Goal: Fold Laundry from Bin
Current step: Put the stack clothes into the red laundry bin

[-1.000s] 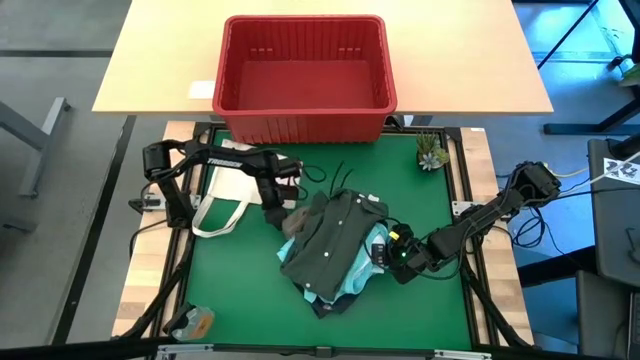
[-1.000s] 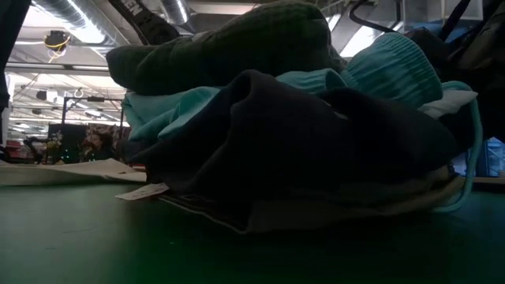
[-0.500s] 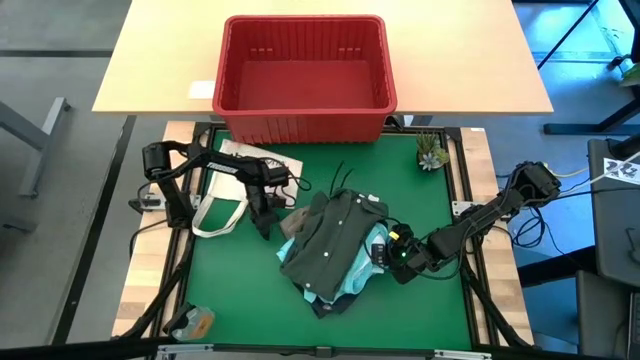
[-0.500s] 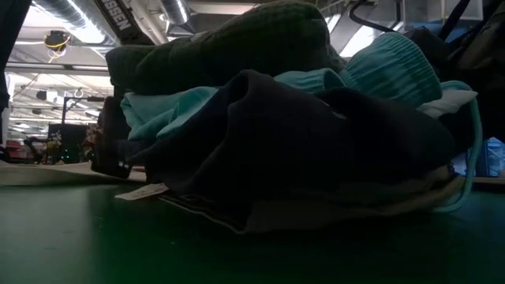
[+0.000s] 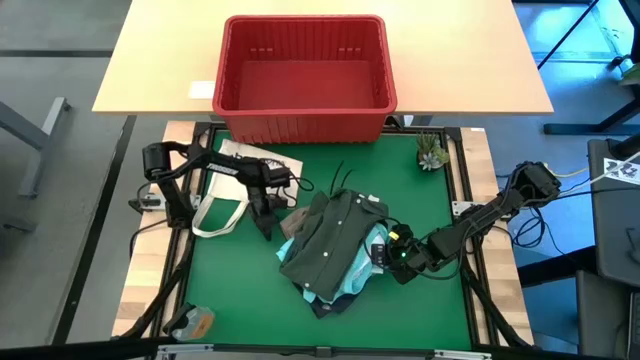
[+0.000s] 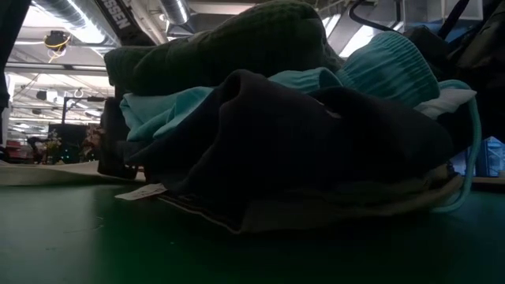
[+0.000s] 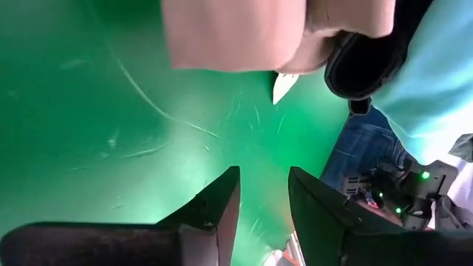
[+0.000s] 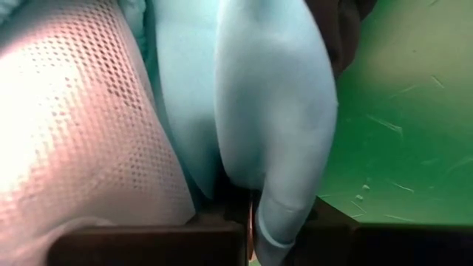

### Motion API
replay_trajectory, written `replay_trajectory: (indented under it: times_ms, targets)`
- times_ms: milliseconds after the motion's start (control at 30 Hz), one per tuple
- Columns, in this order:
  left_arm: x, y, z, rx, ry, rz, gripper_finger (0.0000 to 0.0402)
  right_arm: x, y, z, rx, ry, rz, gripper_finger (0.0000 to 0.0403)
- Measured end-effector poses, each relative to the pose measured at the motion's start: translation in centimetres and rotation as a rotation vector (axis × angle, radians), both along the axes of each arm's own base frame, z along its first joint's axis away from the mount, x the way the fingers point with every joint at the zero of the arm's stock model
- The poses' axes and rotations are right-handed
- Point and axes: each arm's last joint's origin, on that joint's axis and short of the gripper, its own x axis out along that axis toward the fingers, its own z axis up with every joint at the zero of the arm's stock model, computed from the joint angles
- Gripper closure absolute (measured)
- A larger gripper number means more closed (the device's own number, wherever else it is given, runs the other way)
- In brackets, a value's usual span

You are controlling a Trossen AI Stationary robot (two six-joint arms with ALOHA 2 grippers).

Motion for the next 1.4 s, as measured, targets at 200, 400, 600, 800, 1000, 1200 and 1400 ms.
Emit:
replay_trajectory:
  times_ms: [200, 400, 600, 800, 1000, 1200, 1400]
  targets:
    - [0.3, -0.8, 0.0, 0.004, -0.009, -0.034, 0.0249, 0.0, 0.0, 0.0, 0.000, -0.002, 0.000, 0.0381]
    - [1.1, -1.0, -0.1, 0.039, -0.029, 0.000, 0.0196, 0.1, 0.0, 0.0, 0.002, -0.006, 0.000, 0.0381]
    - [2.6, -0.7, 0.1, 0.085, -0.061, 0.115, 0.0179, 0.1, 0.0, 0.0, 0.004, -0.011, 0.000, 0.0382]
    - [3.5, -1.1, 0.2, 0.113, -0.071, 0.171, 0.0178, 0.1, 0.0, 0.0, 0.004, -0.011, 0.000, 0.0382]
    - [4.0, -2.0, -0.5, 0.119, -0.039, 0.181, 0.0178, 0.1, 0.0, 0.1, 0.004, -0.011, -0.001, 0.0382]
    - [4.5, -2.2, -0.7, 0.112, -0.067, 0.186, 0.0178, 0.1, 0.1, 0.1, 0.006, -0.016, 0.000, 0.0382]
    - [5.7, -2.2, -0.3, 0.122, -0.155, 0.232, 0.0178, 0.2, 0.1, 0.1, 0.012, -0.028, 0.000, 0.0382]
